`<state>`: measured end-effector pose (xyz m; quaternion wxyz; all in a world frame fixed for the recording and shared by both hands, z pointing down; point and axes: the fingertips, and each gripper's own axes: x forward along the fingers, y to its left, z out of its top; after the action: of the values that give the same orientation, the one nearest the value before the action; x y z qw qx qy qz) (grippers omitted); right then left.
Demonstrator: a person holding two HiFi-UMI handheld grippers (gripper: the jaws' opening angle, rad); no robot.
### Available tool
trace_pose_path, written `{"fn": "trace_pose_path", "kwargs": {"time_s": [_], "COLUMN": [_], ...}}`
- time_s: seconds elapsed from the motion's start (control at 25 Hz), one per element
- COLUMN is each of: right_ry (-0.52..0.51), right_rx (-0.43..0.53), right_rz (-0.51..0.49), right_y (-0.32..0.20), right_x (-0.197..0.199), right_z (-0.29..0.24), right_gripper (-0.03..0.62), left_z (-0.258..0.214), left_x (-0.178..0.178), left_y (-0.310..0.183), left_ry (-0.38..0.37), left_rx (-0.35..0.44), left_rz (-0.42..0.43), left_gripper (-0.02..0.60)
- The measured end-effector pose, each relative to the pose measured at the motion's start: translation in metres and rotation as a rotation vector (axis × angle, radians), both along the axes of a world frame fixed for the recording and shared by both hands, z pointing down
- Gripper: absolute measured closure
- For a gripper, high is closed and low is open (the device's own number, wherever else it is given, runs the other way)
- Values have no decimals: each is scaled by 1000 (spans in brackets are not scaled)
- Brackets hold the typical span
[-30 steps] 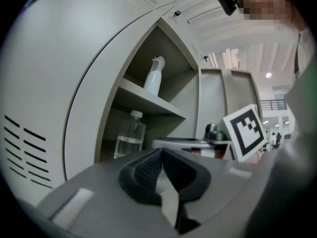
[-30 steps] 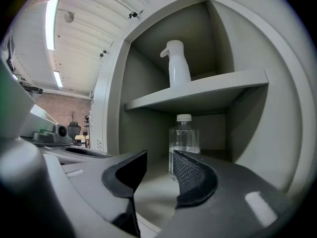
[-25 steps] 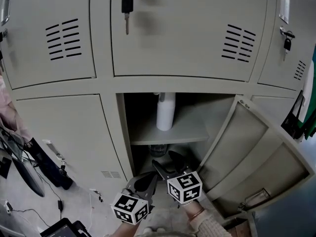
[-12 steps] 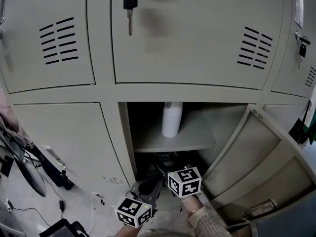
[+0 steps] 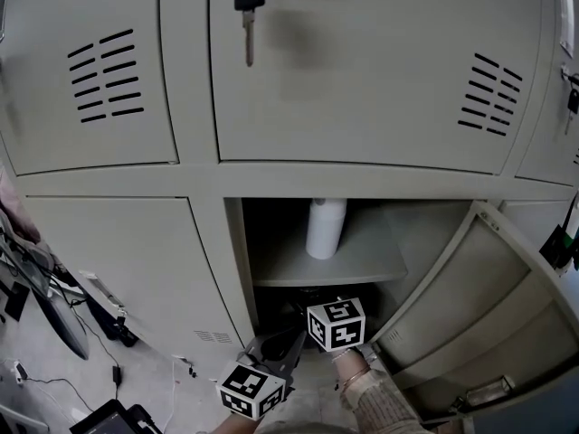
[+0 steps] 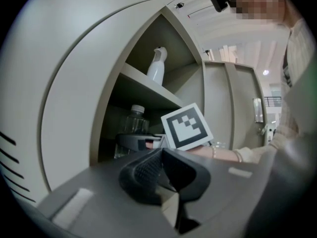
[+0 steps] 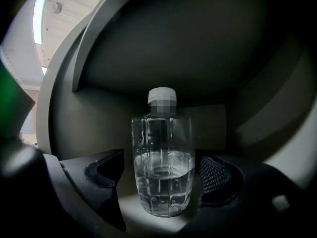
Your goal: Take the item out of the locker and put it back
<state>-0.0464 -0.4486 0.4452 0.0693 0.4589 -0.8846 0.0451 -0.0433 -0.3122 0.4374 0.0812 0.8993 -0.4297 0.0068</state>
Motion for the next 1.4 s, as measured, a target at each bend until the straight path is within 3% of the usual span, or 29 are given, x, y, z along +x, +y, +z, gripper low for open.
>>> {"fn": "trace_pose_path", "kwargs": {"time_s": [0.76,1.4], "right_ry": [15,23], "right_rx": [-12,-36], "right_rz": [50,41], "right_y": [-27,26], "right_x": [-9,7], "right_z": [10,12], "right_gripper": [154,154], "left_z": [-1,-8], "left_x": [-6,-8], "left_y": [6,24], "left_ry": [2,24], "left_rx": [1,15], "left_rz": [-12,-33], "left_gripper": [575,575]}}
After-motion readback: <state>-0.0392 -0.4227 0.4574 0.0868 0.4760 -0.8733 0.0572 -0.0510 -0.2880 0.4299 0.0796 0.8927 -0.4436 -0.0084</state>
